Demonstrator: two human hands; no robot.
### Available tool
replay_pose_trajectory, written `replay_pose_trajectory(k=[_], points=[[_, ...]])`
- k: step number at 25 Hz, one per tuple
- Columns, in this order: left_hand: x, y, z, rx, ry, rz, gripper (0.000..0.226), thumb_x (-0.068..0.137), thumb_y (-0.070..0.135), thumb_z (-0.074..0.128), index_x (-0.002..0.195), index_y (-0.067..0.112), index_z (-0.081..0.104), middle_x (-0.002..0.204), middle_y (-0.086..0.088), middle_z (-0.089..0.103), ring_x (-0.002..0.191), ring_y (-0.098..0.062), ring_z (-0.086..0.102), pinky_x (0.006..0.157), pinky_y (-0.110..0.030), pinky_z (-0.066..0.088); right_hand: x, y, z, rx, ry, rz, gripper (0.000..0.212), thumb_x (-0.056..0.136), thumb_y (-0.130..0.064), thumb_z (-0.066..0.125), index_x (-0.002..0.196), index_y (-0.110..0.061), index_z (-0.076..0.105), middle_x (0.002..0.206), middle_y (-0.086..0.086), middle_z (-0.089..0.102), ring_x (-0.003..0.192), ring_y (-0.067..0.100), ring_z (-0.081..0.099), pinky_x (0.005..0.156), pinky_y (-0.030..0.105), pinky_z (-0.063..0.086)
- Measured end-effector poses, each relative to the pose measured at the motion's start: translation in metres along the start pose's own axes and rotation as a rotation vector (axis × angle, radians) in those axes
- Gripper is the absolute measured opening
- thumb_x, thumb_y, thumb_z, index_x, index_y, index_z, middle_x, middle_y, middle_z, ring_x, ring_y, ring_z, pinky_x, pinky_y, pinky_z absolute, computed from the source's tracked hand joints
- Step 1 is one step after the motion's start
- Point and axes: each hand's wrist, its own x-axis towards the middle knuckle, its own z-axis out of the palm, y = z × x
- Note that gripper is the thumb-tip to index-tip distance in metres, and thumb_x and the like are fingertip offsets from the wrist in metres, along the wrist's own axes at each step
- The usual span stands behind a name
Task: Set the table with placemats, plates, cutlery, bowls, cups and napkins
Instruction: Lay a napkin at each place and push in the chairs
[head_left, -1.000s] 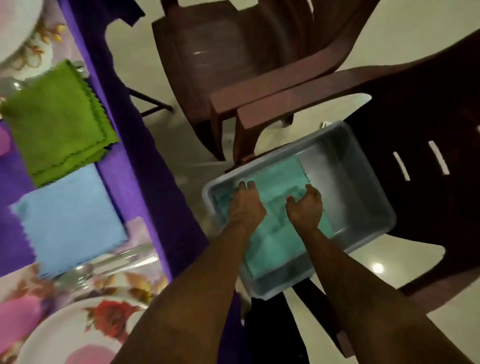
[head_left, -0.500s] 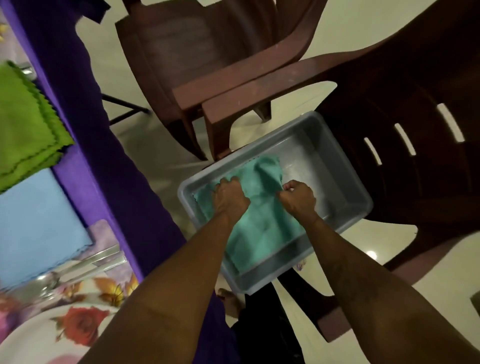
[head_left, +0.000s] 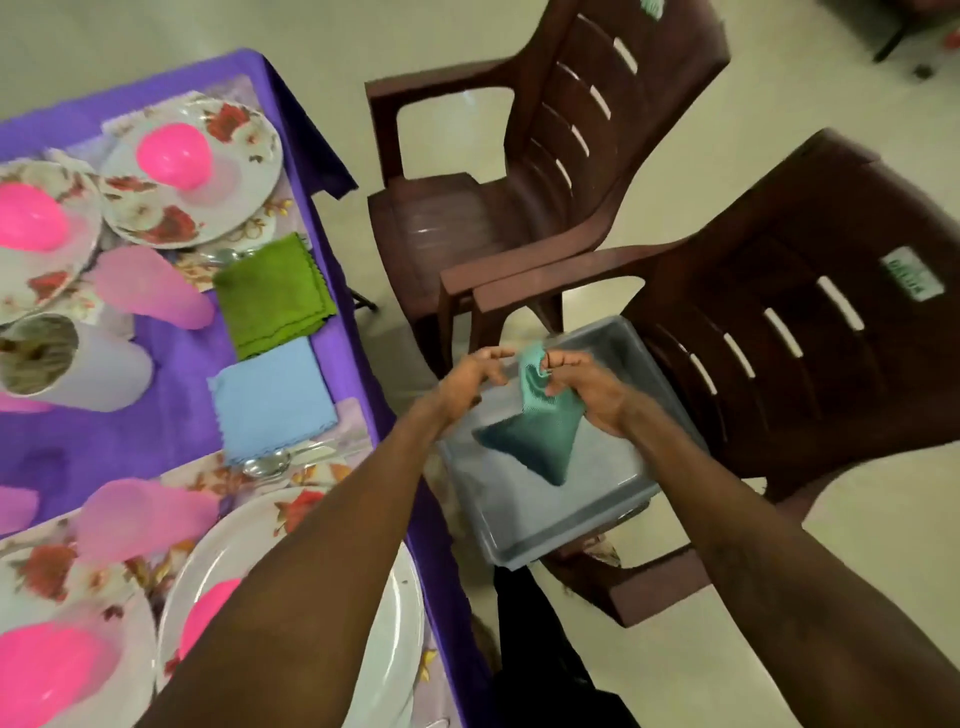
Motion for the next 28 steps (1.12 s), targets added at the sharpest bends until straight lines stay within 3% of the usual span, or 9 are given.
replay_pose_trajectory(k=[5, 9, 13, 16, 18, 22, 24, 26, 28], points=[[-0.099, 0.009, 0.013, -0.184, 0.116, 0.028, 0.022, 0.083, 0.005, 0.041, 0.067, 0.016, 0.053, 0.075, -0.002, 0.062, 0.074, -0.017, 0.057, 0.07, -0.027, 0.046, -0.069, -0.069, 0.052, -0.003, -0.281, -0.091, 0.035, 0.076, -0.006, 0.057, 0.109, 0.002, 0.061, 0.097, 0.017, 0.061, 0.085, 0.024, 0.062, 0.081, 0.033, 0.052], [-0.166, 0.015, 0.025, -0.223, 0.183, 0.093, 0.03, 0.088, 0.0, 0.046, 0.065, 0.012, 0.063, 0.062, 0.004, 0.069, 0.061, -0.012, 0.064, 0.061, -0.022, 0.05, -0.116, -0.097, 0.065, -0.087, -0.266, -0.135, 0.03, 0.083, -0.01, 0.069, 0.112, -0.003, 0.066, 0.101, 0.015, 0.069, 0.084, 0.025, 0.067, 0.08, 0.033, 0.057], [-0.22, 0.021, 0.013, -0.357, 0.289, 0.223, 0.011, 0.065, 0.015, 0.064, 0.073, 0.01, 0.069, 0.07, -0.004, 0.07, 0.067, -0.021, 0.062, 0.063, -0.027, 0.048, -0.149, -0.087, 0.047, -0.316, -0.222, 0.03, 0.051, 0.077, -0.029, 0.088, 0.118, -0.003, 0.073, 0.119, 0.022, 0.073, 0.1, 0.032, 0.072, 0.087, 0.038, 0.058], [-0.252, 0.027, 0.009, -0.305, 0.341, 0.25, 0.008, 0.086, 0.013, 0.06, 0.082, 0.013, 0.067, 0.074, -0.004, 0.071, 0.068, -0.022, 0.063, 0.066, -0.03, 0.047, -0.164, -0.077, 0.039, -0.625, -0.362, 0.188, 0.083, 0.057, -0.045, 0.1, 0.125, -0.007, 0.071, 0.121, 0.019, 0.072, 0.102, 0.031, 0.061, 0.082, 0.037, 0.046], [-0.267, 0.032, 0.009, -0.293, 0.357, 0.319, 0.01, 0.095, 0.008, 0.058, 0.091, 0.013, 0.066, 0.091, -0.011, 0.073, 0.081, -0.026, 0.067, 0.076, -0.035, 0.052, -0.171, -0.076, 0.037, -0.508, -0.41, 0.174, 0.085, 0.056, -0.04, 0.1, 0.127, -0.004, 0.069, 0.12, 0.016, 0.072, 0.106, 0.031, 0.062, 0.092, 0.044, 0.052], [-0.279, 0.023, -0.005, -0.216, 0.608, 0.301, 0.007, 0.099, 0.017, 0.065, 0.102, 0.012, 0.067, 0.111, -0.011, 0.073, 0.101, -0.026, 0.069, 0.096, -0.04, 0.054, -0.193, -0.064, 0.039, 0.319, -0.387, 0.032, 0.084, 0.064, -0.03, 0.093, 0.137, -0.003, 0.063, 0.125, 0.019, 0.071, 0.112, 0.032, 0.071, 0.095, 0.043, 0.058], [-0.275, 0.005, -0.013, -0.25, 0.722, 0.213, 0.038, 0.087, 0.028, 0.075, 0.118, 0.008, 0.066, 0.114, -0.009, 0.073, 0.104, -0.025, 0.069, 0.099, -0.044, 0.055, -0.199, -0.053, 0.047, 0.553, -0.341, -0.025, 0.075, 0.088, -0.048, 0.07, 0.149, -0.007, 0.052, 0.123, 0.014, 0.072, 0.115, 0.032, 0.069, 0.098, 0.045, 0.055], [-0.27, -0.014, -0.011, -0.383, 0.748, 0.108, 0.045, 0.081, 0.03, 0.076, 0.118, 0.007, 0.066, 0.113, -0.012, 0.074, 0.094, -0.028, 0.07, 0.078, -0.044, 0.062, -0.2, -0.043, 0.061, 0.605, -0.317, 0.059, 0.079, 0.095, -0.067, 0.052, 0.146, -0.008, 0.055, 0.121, 0.015, 0.073, 0.117, 0.033, 0.068, 0.104, 0.048, 0.05], [-0.276, -0.026, -0.001, -0.429, 0.783, 0.017, 0.024, 0.092, 0.021, 0.067, 0.111, 0.006, 0.065, 0.102, -0.012, 0.073, 0.075, -0.026, 0.066, 0.052, -0.033, 0.056, -0.2, -0.033, 0.071, 0.557, -0.332, 0.2, 0.089, 0.088, -0.076, 0.059, 0.141, -0.004, 0.06, 0.136, 0.019, 0.065, 0.129, 0.037, 0.06, 0.114, 0.051, 0.042]])
